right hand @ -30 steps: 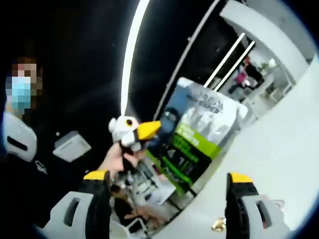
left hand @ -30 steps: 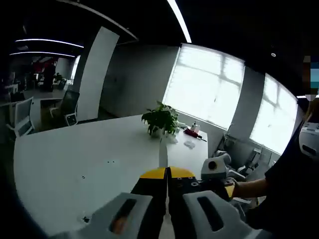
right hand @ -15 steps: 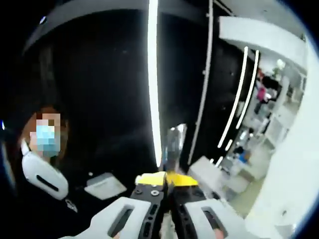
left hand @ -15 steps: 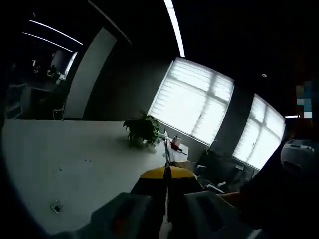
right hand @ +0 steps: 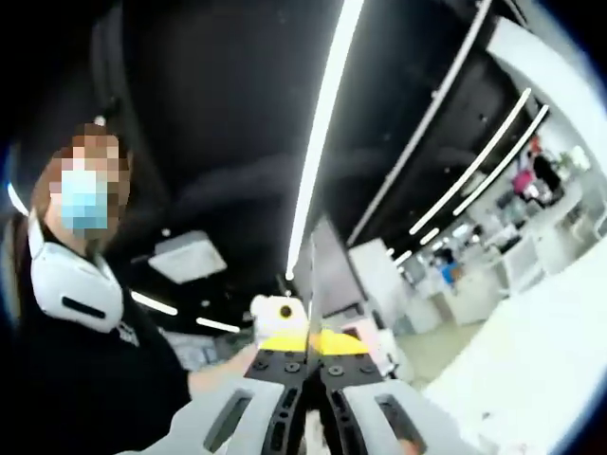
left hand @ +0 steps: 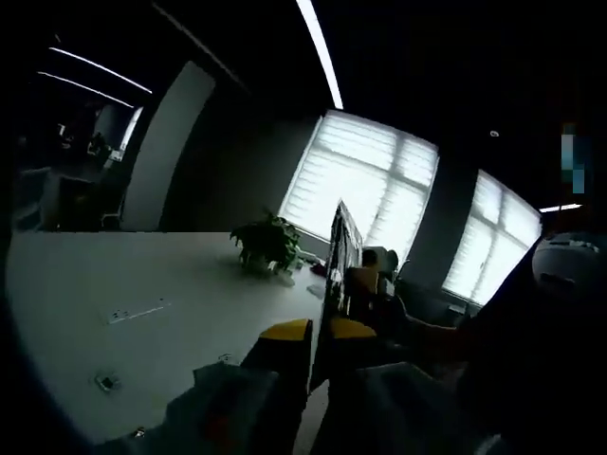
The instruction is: Arrange the skincare products in the storage area until every visible bottle or jar stands upright without overlapping.
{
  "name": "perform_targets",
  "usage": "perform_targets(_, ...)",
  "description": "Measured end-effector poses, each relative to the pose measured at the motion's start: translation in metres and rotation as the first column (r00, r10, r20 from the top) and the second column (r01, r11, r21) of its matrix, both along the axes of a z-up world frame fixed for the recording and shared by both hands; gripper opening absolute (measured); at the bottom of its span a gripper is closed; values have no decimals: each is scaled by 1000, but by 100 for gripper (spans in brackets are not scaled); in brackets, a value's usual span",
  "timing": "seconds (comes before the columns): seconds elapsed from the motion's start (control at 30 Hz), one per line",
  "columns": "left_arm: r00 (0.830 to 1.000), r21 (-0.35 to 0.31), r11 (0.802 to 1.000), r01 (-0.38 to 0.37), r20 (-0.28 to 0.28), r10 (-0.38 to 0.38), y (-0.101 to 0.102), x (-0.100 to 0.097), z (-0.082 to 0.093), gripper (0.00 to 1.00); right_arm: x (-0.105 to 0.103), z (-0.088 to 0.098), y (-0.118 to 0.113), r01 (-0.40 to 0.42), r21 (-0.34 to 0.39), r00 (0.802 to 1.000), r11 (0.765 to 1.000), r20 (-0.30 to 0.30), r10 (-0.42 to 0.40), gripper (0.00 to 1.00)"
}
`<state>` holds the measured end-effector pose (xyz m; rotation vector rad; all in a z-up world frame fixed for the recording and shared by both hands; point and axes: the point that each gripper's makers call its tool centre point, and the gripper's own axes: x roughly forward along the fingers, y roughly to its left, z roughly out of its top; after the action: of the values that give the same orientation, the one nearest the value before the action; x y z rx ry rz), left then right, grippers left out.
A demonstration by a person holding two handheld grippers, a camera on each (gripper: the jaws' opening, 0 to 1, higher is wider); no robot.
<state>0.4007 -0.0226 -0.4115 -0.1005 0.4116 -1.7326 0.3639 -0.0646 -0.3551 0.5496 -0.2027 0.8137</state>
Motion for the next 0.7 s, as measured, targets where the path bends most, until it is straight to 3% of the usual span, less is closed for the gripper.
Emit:
perform_targets(0.07,1000,6,1000,5,10,-5,1,-10,-5,30,-7,8,2,-20,-6,1000,1000,10,20,0)
perform_targets(0.13,999,1,999,33,4,-33,3,-23,-5,31,-13,8,9,-48,-86,999,995,-15,47,0)
perform_targets(0.23,998,-19,998,59,2,-59,2,-37,-1,32,-19,5,23,-83,-233,996,969,-60,71,0)
perform_targets(0.3,998,-29,998,63,-3,-63,1,-44,1,32,-19,2,31,-101,-281,993,954,-94,77,0)
perform_targets(0.53,996,-63,996,68,-56,-71,-1,-59,-4,27,-24,5,56,-164,-248,983,955,-118,138,0)
perform_targets(0.7,990,-109,992,57,-126,-70,8,-63,-4,14,-23,4,54,-168,-193,981,967,-130,145,0)
